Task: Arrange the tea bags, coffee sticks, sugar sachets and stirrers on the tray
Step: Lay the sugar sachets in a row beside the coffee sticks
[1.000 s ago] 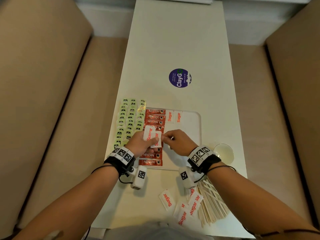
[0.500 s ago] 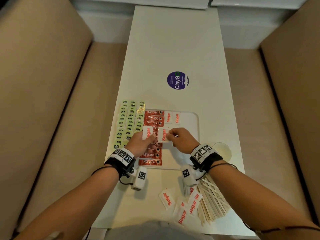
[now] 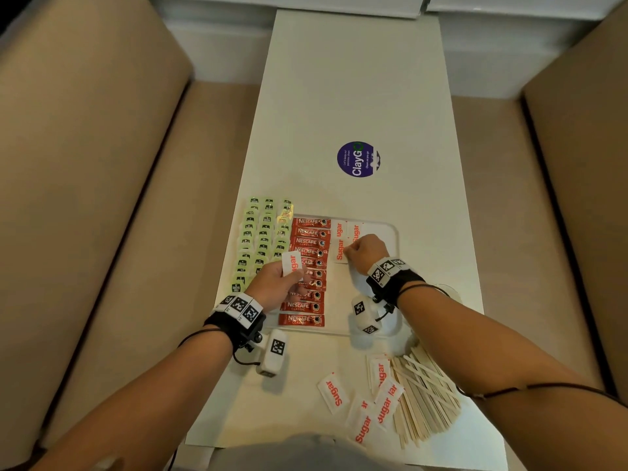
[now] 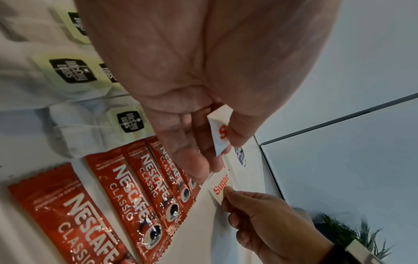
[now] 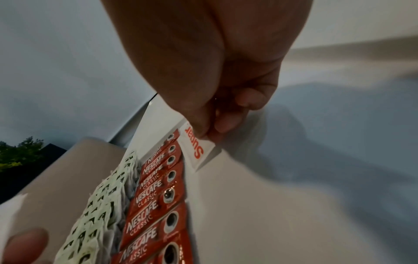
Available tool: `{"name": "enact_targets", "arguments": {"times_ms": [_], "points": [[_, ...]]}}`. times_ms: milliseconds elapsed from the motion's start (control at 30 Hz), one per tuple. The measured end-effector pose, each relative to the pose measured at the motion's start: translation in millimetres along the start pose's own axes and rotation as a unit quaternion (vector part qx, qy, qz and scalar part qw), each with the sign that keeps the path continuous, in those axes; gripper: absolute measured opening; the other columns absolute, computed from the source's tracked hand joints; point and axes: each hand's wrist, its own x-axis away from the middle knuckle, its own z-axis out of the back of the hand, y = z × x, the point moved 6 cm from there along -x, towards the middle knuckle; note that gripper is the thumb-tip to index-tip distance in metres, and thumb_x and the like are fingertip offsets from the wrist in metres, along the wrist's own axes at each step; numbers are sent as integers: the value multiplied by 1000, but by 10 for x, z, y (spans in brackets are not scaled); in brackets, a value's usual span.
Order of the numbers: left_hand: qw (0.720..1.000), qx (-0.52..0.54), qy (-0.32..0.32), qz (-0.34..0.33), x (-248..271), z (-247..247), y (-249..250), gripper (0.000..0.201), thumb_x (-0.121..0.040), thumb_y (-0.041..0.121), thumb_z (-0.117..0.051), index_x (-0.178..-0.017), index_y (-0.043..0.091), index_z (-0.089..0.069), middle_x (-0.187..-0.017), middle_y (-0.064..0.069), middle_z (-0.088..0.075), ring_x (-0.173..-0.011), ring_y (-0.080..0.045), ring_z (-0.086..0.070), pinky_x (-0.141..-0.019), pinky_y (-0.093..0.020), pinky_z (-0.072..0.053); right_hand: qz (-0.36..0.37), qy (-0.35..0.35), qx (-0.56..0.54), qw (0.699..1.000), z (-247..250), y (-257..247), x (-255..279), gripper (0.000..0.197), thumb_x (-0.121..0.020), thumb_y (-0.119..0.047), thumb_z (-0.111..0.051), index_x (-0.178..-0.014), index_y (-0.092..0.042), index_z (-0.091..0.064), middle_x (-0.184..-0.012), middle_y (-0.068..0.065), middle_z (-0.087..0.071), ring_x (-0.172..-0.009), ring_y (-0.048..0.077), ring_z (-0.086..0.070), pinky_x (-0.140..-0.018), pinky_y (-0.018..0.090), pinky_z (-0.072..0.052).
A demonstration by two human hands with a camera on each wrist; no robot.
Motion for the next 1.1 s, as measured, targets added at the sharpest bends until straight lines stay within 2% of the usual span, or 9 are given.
{"name": "enact_targets", "arguments": {"times_ms": [133,267,467,600,700,800,867,1000,1100], "points": [[1000,4,1,9,-18,36,-9,22,-102,12,-54,-122,7,-62,-105,-6,-74,-79,-17,-69,-68,-29,-60,-16,6,3,1000,2,-23,-24,24,-94,-29,-69,-89,-6,-74,-86,6,-73,-74,18,-68,-56,24,-48],[1000,7,-6,12,-12,39,-20,26,-101,10,-55,-127,10,-59,-108,-5,-75,-84,-18,-70,-68,-28,-60,-23,5,-2,1000,3,-47,-28,22,-95,-29,-69,-90,-8,-73,-89,4,-73,-79,19,-70,-65,28,-56],[1000,-6,-25,0,-14,24,-18,30,-101,6,-53,-131,13,-55,-111,-4,-75,-85,-17,-69,-63,-26,-56,-28,9,-8,1000,12,-66,2,22,-95,-29,-69,-87,-9,-72,-86,3,-73,-76,18,-70,-68,32,-60],[1000,-15,-20,-7,-19,42,-9,25,-101,9,-55,-126,12,-58,-107,-5,-76,-78,-15,-71,-59,-23,-54,-21,6,3,1000,29,-99,25,22,-94,-32,-69,-87,-12,-71,-86,0,-71,-71,13,-67,-55,24,-49],[1000,-18,-14,-1,-25,55,-18,20,-100,11,-59,-119,9,-64,-100,-6,-78,-75,-15,-71,-58,-23,-53,-17,12,17,1000,67,-114,80,29,-94,-38,-67,-85,-11,-69,-76,0,-66,-65,14,-63,-52,25,-43],[1000,-20,-13,-2,-23,54,-12,16,-98,15,-63,-111,8,-69,-94,-7,-78,-72,-16,-68,-57,-21,-52,22,-2,20,1000,24,-182,183,45,-97,-44,-61,-75,-6,-67,-66,7,-62,-55,14,-55,-57,28,-46],[1000,-28,-13,-4,-29,39,-12,15,-96,17,-65,-108,10,-70,-92,-7,-78,-71,-15,-68,-57,-22,-52,74,-32,-7,997,-45,-274,306,52,-99,-46,-58,-79,1,-69,-72,20,-66,-52,15,-49,-58,28,-47],[999,-39,-18,-18,-32,-11,11,13,-96,16,-66,-106,8,-71,-90,-9,-78,-67,-13,-68,-54,-21,-50,156,-85,-41,983,-124,-398,585,46,-99,-48,-57,-84,-9,-74,-86,13,-74,-63,16,-61,-71,36,-57],[998,-54,-28,-29,-7,-51,37,12,-96,14,-65,-105,9,-71,-91,-11,-78,-66,-13,-68,-53,-21,-49,180,-103,-65,976,-151,-409,748,30,-99,-40,-61,-78,-22,-72,-89,5,-75,-59,5,-61,-67,26,-55]]}}
